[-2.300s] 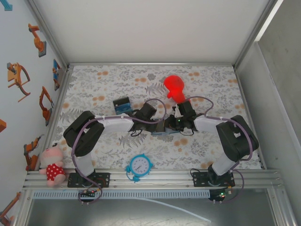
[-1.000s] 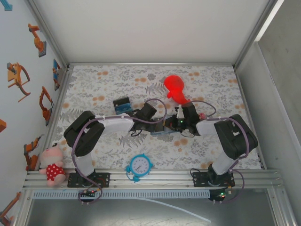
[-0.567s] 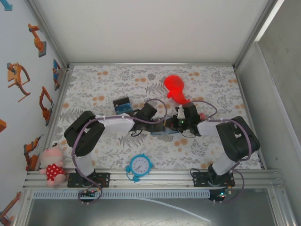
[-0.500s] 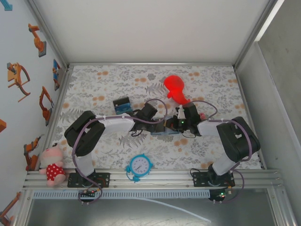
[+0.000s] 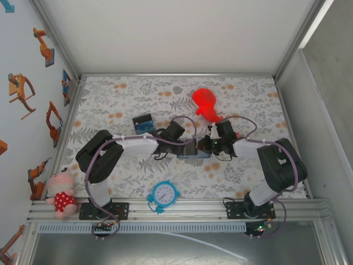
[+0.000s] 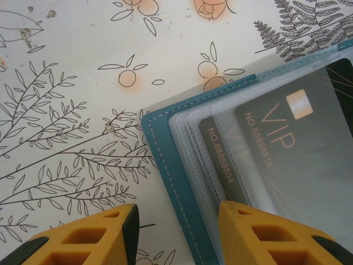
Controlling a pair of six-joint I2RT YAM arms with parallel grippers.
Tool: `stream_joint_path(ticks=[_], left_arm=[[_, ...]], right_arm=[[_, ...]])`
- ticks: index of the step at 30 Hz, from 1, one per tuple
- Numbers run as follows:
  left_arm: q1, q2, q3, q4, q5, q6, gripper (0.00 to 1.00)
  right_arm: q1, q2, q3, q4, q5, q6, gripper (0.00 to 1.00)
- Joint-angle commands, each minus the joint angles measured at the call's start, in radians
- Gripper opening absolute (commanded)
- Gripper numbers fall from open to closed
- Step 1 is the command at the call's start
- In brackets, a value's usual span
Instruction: Take the credit cards out of the card holder
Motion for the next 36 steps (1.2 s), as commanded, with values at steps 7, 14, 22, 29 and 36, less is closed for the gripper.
stream_joint_path(ticks=[7, 14, 22, 29, 36], left_arm=[[-0.039, 0.007, 0.008, -0.069, -0.002, -0.030, 0.42], [-0.059, -0.040, 0.039, -0.066, -0.061, -0.021, 0.43], [-0.058, -0.001, 0.097, -0.085, -0.096, 0.020, 0.56], [-0.055, 0.067, 0.136, -0.093, -0.074, 0.034, 0.56], [-0.053, 0.096, 0.146, -0.120, -0.077, 0.048, 0.56]], right_arm=[[-0.012, -0.042, 0.028, -0.081, 0.036, -0.052, 0.00], [-0.012, -0.034, 0.041, -0.078, 0.008, -0.063, 0.00], [-0.012, -0.032, 0.040, -0.088, 0.004, -0.072, 0.00], [-0.011, -0.032, 0.040, -0.093, 0.005, -0.074, 0.00], [-0.017, -0.052, 0.046, -0.141, 0.033, -0.100, 0.00]])
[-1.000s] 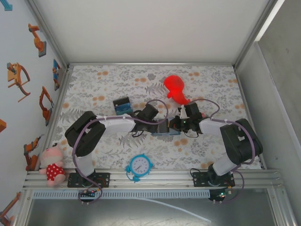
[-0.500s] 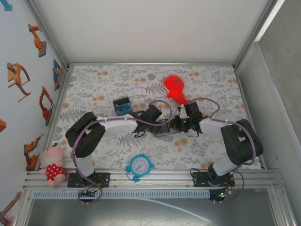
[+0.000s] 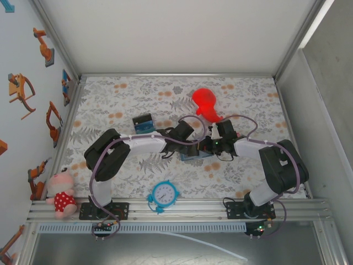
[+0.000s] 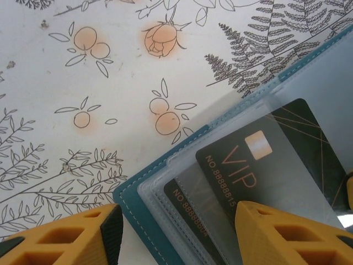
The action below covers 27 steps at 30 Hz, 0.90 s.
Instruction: Take the credit cards out of the card holder
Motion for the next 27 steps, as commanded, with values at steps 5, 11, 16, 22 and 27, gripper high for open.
stream_joint_path(ticks=[5, 11, 16, 22, 27], left_arm=[[0.003, 0.016, 0.001, -0.070, -0.017, 0.033, 0.56], [0.004, 0.014, -0.005, -0.064, -0.008, 0.028, 0.56], [0.004, 0.026, -0.002, -0.065, 0.000, 0.028, 0.56], [0.004, 0.034, -0.006, -0.074, 0.004, 0.026, 0.56], [0.004, 0.038, -0.008, -0.072, 0.012, 0.023, 0.55]], right_arm=[[-0.028, -0.065, 0.021, -0.085, 0.040, -0.050, 0.00], [-0.041, -0.082, 0.011, -0.089, 0.044, -0.050, 0.00], [-0.043, -0.079, -0.013, -0.013, -0.002, -0.021, 0.00], [-0.048, -0.082, -0.050, 0.120, -0.076, 0.022, 0.17], [-0.047, -0.065, -0.060, 0.183, -0.101, 0.035, 0.19]])
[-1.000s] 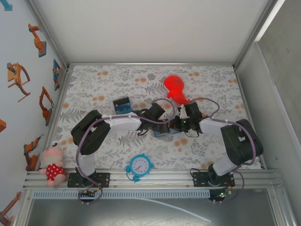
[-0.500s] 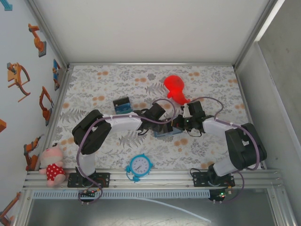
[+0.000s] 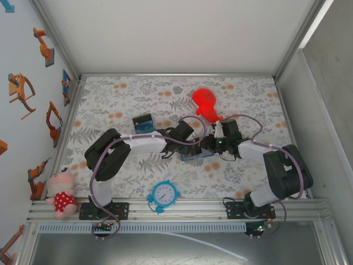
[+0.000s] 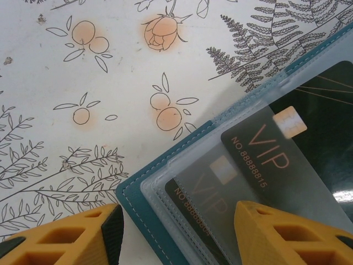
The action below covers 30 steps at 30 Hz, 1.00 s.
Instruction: Take the credit cards out of the card holder
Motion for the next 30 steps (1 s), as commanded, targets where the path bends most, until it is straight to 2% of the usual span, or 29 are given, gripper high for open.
stream_joint_path(ticks=[1, 11, 13, 15, 17, 26, 30], left_arm=[[0.002, 0.035, -0.009, -0.061, 0.011, 0.012, 0.55], [0.003, 0.036, -0.014, -0.053, 0.027, 0.006, 0.55], [0.003, 0.032, -0.017, -0.053, 0.027, 0.004, 0.55], [0.003, 0.028, -0.020, -0.051, 0.025, 0.003, 0.55], [0.003, 0.022, -0.026, -0.052, 0.020, 0.002, 0.55], [0.003, 0.007, -0.045, -0.049, 0.014, -0.001, 0.54], [0.003, -0.007, -0.047, -0.052, 0.015, 0.002, 0.53]], right_arm=[[-0.006, -0.002, -0.018, 0.098, -0.043, 0.022, 0.18], [-0.006, 0.080, -0.041, 0.240, -0.090, 0.068, 0.18], [-0.005, 0.092, -0.039, 0.247, -0.091, 0.071, 0.15], [-0.006, 0.095, -0.033, 0.238, -0.089, 0.065, 0.07], [-0.005, 0.086, -0.026, 0.193, -0.070, 0.043, 0.00], [-0.006, -0.051, 0.037, -0.114, 0.104, -0.116, 0.00], [-0.007, -0.125, 0.044, -0.187, 0.148, -0.152, 0.00]])
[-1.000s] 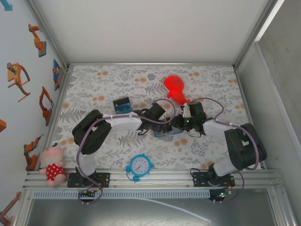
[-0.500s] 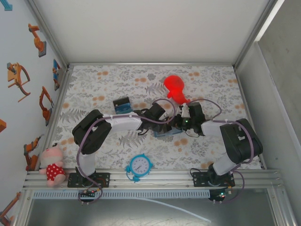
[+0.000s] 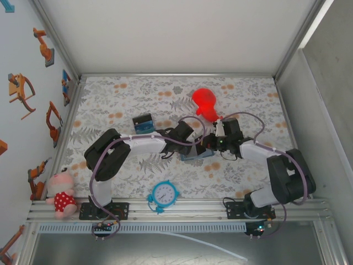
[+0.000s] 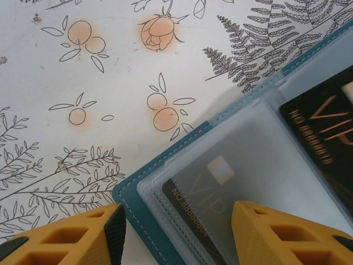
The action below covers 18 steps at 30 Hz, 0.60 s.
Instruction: Take the credit cards out of the card holder
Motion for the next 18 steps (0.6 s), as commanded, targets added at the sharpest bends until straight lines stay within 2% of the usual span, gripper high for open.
stream_joint_path(ticks=[1, 7, 14, 18], left_arm=[[0.003, -0.011, -0.031, -0.076, 0.007, 0.005, 0.53], [0.003, -0.088, -0.030, -0.094, -0.012, 0.013, 0.53], [0.006, -0.227, -0.036, -0.128, -0.087, 0.039, 0.54], [0.022, -0.326, -0.055, -0.119, -0.082, 0.102, 0.55]], right_arm=[[-0.005, -0.071, 0.026, -0.108, 0.064, -0.069, 0.00], [-0.005, -0.192, -0.009, -0.089, 0.030, -0.089, 0.00], [-0.003, -0.345, -0.038, -0.055, -0.052, -0.152, 0.00], [-0.001, -0.396, -0.030, -0.052, -0.103, -0.187, 0.00]])
